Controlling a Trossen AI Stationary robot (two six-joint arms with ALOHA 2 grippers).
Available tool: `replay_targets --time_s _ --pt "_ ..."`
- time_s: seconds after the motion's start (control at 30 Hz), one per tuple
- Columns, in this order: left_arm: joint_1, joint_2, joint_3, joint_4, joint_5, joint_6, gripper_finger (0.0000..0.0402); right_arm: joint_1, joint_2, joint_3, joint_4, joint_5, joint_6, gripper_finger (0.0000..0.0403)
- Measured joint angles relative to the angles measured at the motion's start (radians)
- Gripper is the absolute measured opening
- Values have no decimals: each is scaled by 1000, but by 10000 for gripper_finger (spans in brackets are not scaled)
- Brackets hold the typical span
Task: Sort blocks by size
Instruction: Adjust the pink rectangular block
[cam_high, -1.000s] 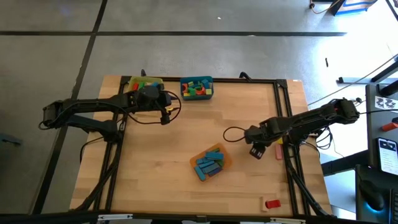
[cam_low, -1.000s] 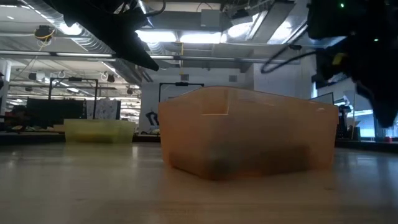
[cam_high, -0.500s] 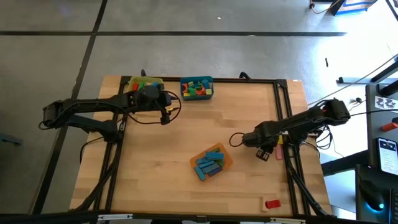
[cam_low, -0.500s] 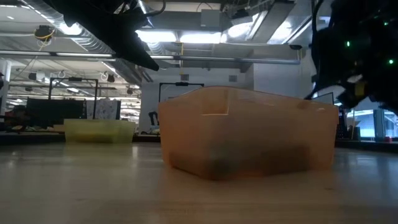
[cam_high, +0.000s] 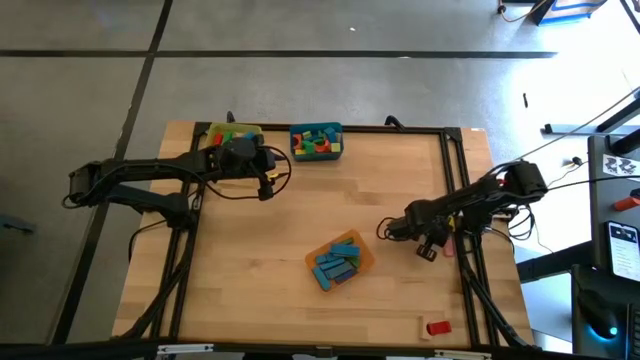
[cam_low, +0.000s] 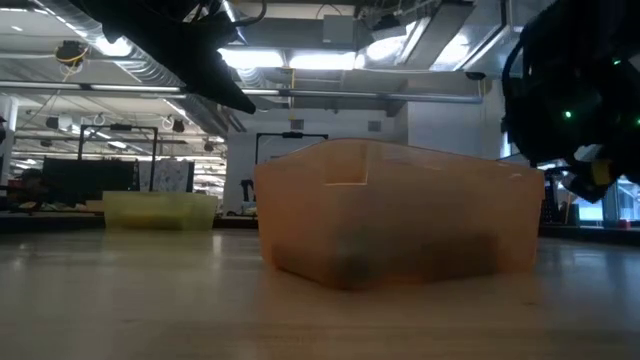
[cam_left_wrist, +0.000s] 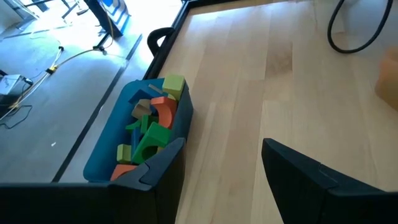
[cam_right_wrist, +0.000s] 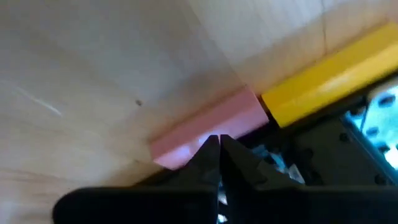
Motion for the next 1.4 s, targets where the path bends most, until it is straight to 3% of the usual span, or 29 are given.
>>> replay_targets --time_s 0.47,0.67,0.97,1.17,1.4 --pt "0 0 0 1 0 0 196 0 85 -48 20 -75 -33 5" --pt "0 0 0 8 0 0 196 21 86 -28 51 -58 -29 5" --pt "0 0 0 10 0 0 196 20 87 115 191 70 -65 8" --pt "0 0 0 7 0 0 196 19 84 213 11 148 -84 9" --pt "0 0 0 6 0 0 196 20 84 201 -84 63 -60 9"
